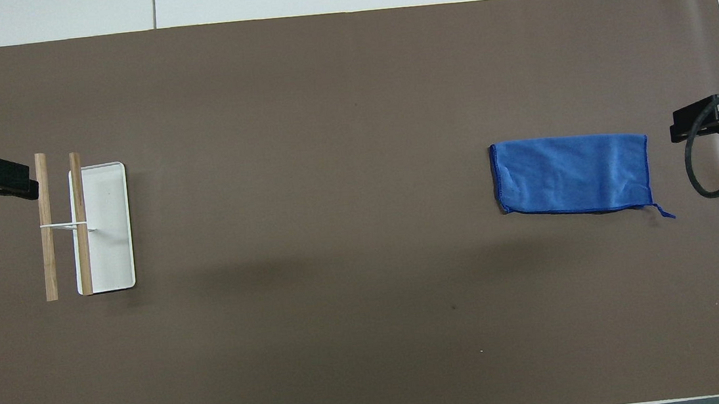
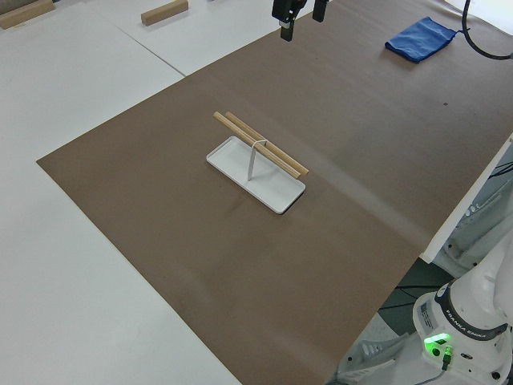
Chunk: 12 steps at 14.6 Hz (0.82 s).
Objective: Right arm passes towel to left arm to hang
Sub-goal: 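Move the right gripper toward the blue towel, then grasp the blue towel's edge with the right gripper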
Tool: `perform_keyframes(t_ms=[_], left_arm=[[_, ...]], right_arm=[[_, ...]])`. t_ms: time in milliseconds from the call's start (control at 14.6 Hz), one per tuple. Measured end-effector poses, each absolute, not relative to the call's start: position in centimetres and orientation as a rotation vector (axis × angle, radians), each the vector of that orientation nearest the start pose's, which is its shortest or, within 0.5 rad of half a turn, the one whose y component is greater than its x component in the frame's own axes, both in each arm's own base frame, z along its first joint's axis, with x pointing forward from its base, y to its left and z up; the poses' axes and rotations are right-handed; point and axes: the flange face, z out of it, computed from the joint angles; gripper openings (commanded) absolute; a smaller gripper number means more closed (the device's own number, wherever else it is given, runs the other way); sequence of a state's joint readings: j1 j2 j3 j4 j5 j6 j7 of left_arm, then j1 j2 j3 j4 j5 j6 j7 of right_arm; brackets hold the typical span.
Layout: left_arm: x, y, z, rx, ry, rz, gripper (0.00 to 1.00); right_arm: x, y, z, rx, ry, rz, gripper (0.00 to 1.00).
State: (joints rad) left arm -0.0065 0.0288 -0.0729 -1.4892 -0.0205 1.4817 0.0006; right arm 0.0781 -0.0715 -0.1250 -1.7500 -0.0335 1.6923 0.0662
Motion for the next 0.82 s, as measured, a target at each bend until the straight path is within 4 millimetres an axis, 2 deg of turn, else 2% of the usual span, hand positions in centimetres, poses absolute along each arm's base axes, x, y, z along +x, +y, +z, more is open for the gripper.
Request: perform_keyframes(t_ms=[206, 412, 687, 824], left_arm=[[55.3, -4.6, 63.9, -3.160, 0.129, 0.059, 1.00], [55.3, -4.6, 63.9, -3.160, 0.129, 0.059, 1.00], [55.3, -4.6, 63.9, -3.160, 0.129, 0.059, 1.00], [55.3, -4.6, 63.9, -3.160, 0.129, 0.059, 1.00]], right_arm=[[52.4, -3.6, 52.6, -3.138, 0.183, -0.132, 1.00], [51.1, -3.1, 46.5, -3.122, 0.177, -0.079, 1.00], [51.7, -3.2, 38.2, -3.120, 0.094, -0.155, 1.00], [52.1, -3.4, 35.3, -3.129, 0.089, -0.171, 1.00]])
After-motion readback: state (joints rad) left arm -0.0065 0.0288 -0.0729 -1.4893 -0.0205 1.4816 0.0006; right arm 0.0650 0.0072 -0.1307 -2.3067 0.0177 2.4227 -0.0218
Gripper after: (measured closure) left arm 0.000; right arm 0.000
